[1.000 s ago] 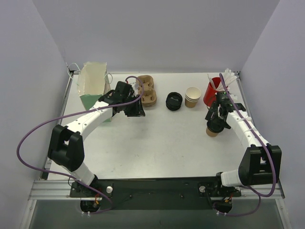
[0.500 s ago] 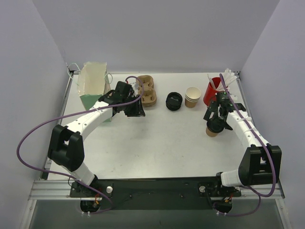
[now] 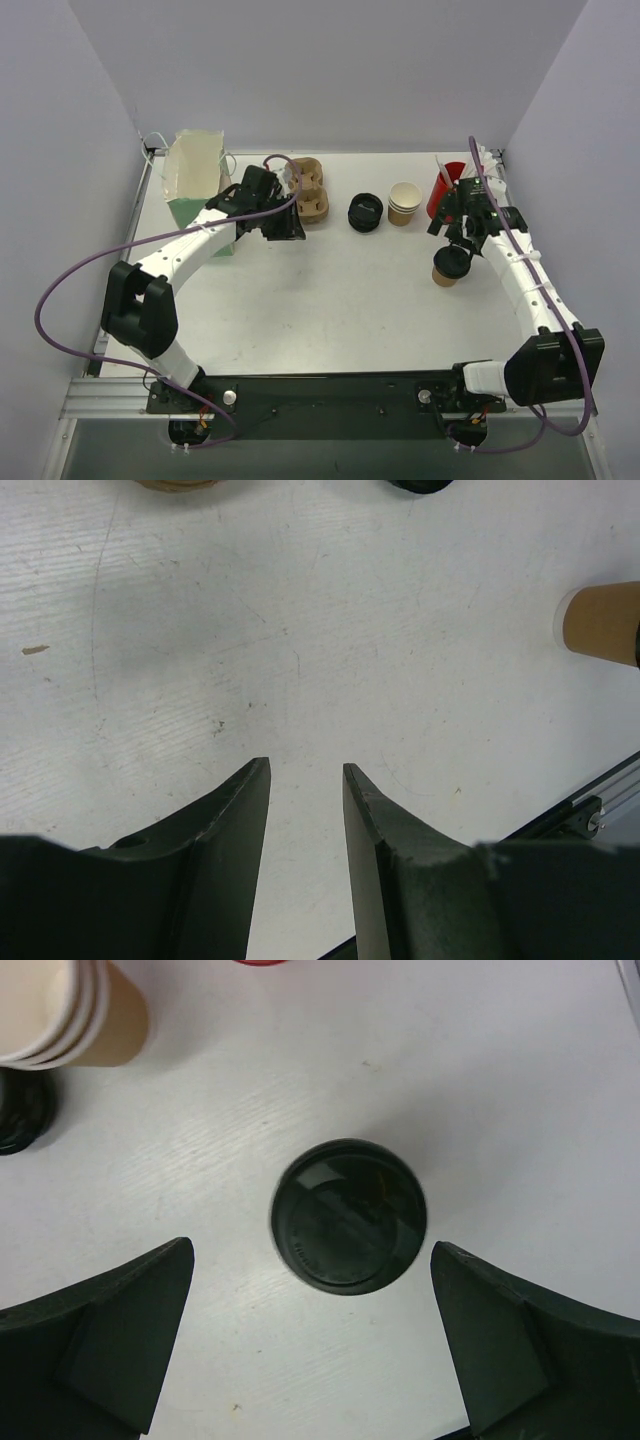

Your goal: Pack the takeout coffee

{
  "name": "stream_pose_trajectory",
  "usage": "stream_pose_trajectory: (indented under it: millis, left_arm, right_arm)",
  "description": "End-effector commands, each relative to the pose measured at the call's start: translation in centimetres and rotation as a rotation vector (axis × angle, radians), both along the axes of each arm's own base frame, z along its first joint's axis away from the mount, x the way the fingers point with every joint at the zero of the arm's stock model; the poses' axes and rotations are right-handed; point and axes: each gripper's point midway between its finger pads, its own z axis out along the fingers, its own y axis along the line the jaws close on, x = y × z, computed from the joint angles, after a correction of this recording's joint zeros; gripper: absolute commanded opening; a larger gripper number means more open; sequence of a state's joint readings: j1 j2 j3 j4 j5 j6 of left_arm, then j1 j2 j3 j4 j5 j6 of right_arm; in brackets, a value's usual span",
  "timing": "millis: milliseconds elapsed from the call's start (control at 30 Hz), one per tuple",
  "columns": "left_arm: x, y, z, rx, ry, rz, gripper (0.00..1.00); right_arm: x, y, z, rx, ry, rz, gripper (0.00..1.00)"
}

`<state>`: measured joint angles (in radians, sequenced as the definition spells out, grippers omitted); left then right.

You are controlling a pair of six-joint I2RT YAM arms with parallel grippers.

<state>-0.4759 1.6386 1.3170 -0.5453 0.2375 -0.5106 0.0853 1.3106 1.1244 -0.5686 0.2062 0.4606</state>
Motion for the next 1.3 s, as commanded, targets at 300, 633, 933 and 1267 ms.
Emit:
stream_pose_trajectory:
  millis: [300,633,933,1267]
  left_arm:
    - [5.6,0.4,5.0,0.05,-0.151,0.072,0.45]
    - [12.7,2.0,2.2,0.205,-0.193,0.279,0.34]
    - [16.4,2.1,-0.9,0.264,-0.163,0.323,0.34]
    - [17.6,2.9,-3.8,0.278,-0.119,0.332,0.38]
  right_arm:
    - [6.5,13.4,7.6,0.006,-0.155,0.3,0.98]
    - [4.8,14.1,6.7,0.068,-0.142,0.335,0.97]
    - [3.7,14.5,6.6,0.101,-0.151,0.365,0.97]
    - [3.4,14.7,6.2,0.113,-0.151,0.375,0.97]
